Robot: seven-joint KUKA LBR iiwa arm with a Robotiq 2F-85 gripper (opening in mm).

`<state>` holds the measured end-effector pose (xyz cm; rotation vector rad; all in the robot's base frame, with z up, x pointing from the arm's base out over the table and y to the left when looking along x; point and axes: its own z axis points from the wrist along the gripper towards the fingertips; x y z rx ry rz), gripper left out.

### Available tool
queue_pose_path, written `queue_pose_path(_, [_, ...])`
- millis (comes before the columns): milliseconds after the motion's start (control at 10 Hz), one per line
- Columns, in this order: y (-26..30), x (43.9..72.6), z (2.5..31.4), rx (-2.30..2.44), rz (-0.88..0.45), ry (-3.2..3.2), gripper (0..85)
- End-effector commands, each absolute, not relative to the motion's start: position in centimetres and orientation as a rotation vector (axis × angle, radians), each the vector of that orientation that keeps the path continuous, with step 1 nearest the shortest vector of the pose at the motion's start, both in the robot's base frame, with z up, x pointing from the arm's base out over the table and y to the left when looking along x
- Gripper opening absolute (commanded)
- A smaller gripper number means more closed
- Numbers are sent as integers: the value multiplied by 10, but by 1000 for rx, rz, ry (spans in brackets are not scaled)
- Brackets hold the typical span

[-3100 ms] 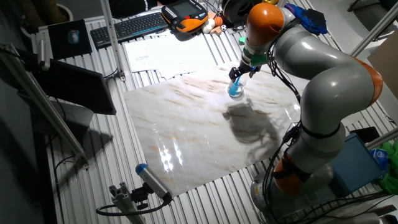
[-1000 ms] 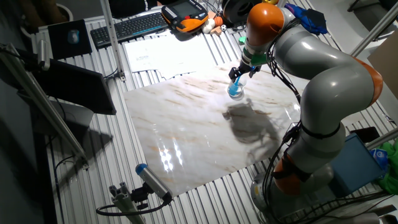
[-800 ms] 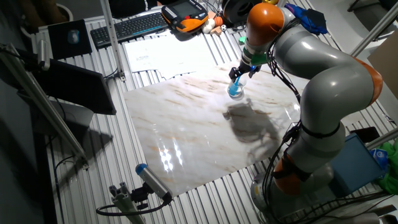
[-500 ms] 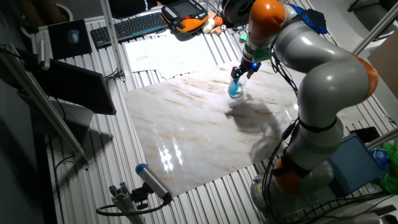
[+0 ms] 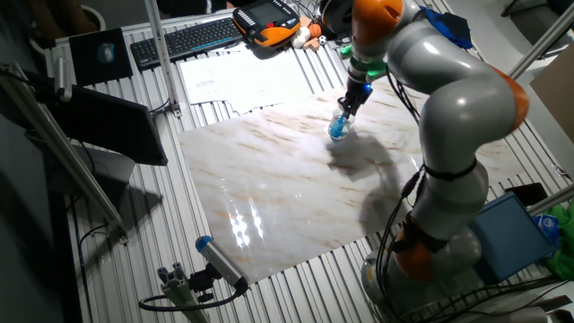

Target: Stir the beaker with a glass rod

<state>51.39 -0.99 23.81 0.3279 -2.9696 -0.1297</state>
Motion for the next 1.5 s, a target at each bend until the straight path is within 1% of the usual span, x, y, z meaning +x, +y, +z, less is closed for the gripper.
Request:
queue_pose_path(0, [-10,514,238,249,-135,-3002,0])
queue_pose_path(100, [-10,514,238,230,-98,-3001,0])
queue_pose_path(300, [-10,514,238,169,-70,-3007,0])
queue_pose_path(800, [-8,514,237,175,-32,-3000,0])
queue_pose_path(1200, [-7,514,237,176,-43,-3003,0])
queue_pose_path(1300, [-7,514,237,162,-96,-3030,0])
queue_pose_path(1400, [-7,514,237,163,-109,-3056,0])
